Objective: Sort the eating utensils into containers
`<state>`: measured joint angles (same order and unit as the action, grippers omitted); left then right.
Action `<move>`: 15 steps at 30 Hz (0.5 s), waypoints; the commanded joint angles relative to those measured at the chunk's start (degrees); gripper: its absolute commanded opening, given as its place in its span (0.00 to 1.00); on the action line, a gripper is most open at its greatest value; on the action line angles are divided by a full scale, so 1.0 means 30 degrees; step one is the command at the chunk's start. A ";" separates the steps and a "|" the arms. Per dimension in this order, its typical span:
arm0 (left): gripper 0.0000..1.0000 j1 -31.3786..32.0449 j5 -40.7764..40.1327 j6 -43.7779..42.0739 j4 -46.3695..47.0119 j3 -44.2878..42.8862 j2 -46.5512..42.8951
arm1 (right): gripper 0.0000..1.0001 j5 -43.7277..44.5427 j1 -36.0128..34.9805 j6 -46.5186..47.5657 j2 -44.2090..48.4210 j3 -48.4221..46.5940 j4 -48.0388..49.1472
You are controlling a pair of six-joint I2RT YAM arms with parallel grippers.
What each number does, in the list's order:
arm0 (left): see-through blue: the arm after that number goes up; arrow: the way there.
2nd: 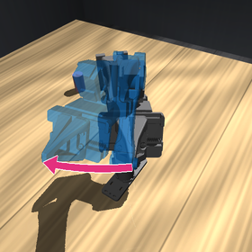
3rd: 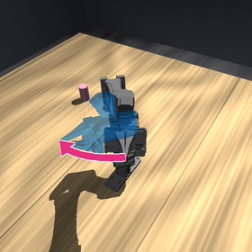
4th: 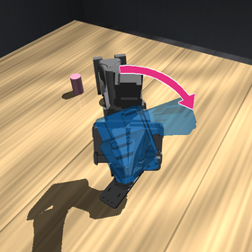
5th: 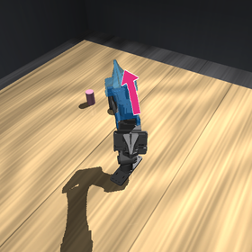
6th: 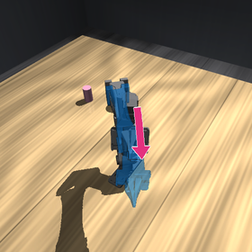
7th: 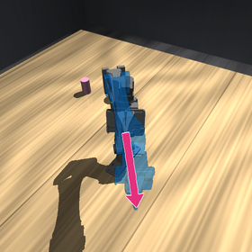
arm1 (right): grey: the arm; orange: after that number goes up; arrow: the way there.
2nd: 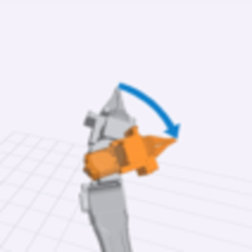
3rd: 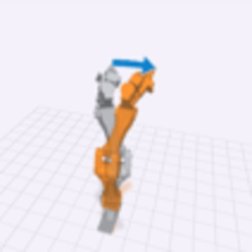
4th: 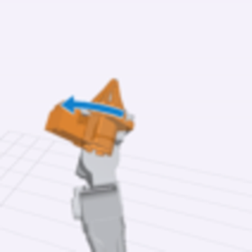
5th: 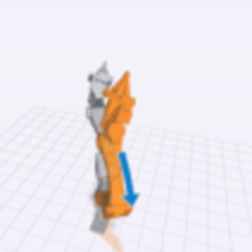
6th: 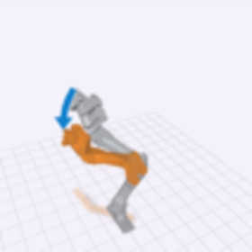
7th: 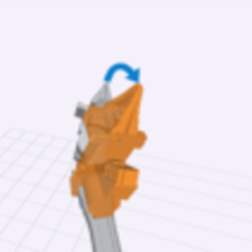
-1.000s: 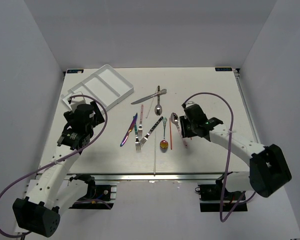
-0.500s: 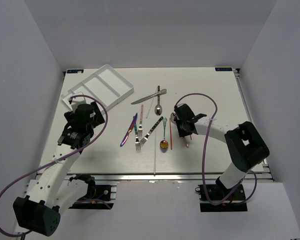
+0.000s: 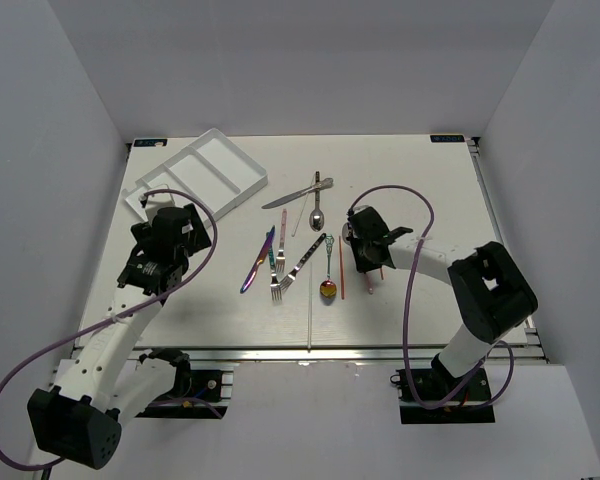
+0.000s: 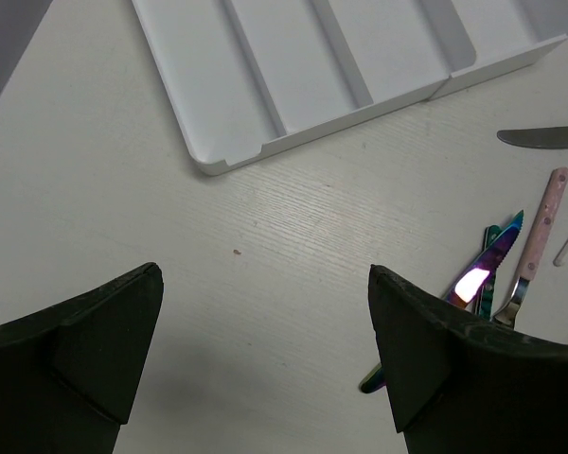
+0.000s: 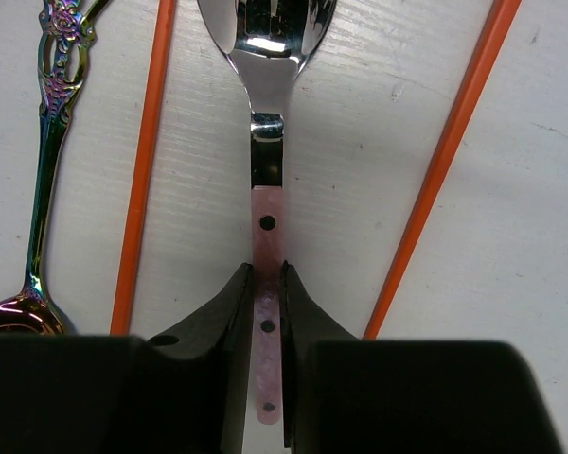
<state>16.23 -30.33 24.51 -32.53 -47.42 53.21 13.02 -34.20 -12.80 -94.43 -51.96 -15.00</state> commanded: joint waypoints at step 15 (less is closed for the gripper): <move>0.98 0.0157 1.2114 0.5191 0.6574 -0.0069 -0.0742 | 0.00 -1.0194 -0.1315 -0.1596 0.2657 -0.4524 0.3214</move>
<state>16.69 3.66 37.60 -14.90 -44.47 51.99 -9.63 -36.91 -17.26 -81.71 -57.14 -10.59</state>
